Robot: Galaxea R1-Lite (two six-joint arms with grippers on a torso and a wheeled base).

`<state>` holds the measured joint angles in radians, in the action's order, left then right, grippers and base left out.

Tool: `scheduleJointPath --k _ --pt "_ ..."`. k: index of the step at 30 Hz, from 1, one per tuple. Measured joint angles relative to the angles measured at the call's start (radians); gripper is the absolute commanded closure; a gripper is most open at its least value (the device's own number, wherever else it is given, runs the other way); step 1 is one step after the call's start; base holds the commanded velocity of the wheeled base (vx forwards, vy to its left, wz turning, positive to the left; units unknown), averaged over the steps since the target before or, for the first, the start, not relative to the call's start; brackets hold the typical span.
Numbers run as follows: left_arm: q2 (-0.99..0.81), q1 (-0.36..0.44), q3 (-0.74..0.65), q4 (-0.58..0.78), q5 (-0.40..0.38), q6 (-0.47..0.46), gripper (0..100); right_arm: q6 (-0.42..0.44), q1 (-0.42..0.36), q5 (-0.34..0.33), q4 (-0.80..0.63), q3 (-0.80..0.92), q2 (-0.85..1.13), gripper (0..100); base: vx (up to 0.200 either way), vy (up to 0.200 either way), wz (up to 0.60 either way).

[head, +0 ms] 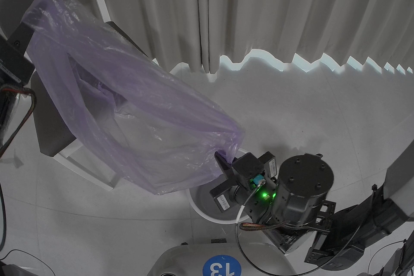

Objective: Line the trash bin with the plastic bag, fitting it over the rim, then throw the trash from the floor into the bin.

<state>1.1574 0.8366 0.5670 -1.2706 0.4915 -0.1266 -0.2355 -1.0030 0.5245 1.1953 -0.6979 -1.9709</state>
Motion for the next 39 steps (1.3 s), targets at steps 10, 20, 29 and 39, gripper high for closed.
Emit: scheduleJointPath --k 10,20,29,39 --pt "0.014 0.005 -0.015 0.002 -0.005 0.011 100 0.033 0.017 -0.001 -0.001 0.081 0.130 100 0.000 0.000 0.00" --pt "0.023 0.007 -0.054 0.003 -0.029 0.010 100 0.061 0.045 -0.004 -0.002 0.150 0.239 100 0.000 0.000 0.00" --pt "0.048 0.017 -0.083 0.001 -0.044 0.020 100 0.099 0.085 -0.005 -0.001 0.188 0.305 100 0.000 0.000 0.00" --pt "0.061 0.024 -0.091 0.000 -0.047 0.027 100 0.267 0.150 -0.005 0.002 0.276 0.408 100 0.000 0.000 0.00"
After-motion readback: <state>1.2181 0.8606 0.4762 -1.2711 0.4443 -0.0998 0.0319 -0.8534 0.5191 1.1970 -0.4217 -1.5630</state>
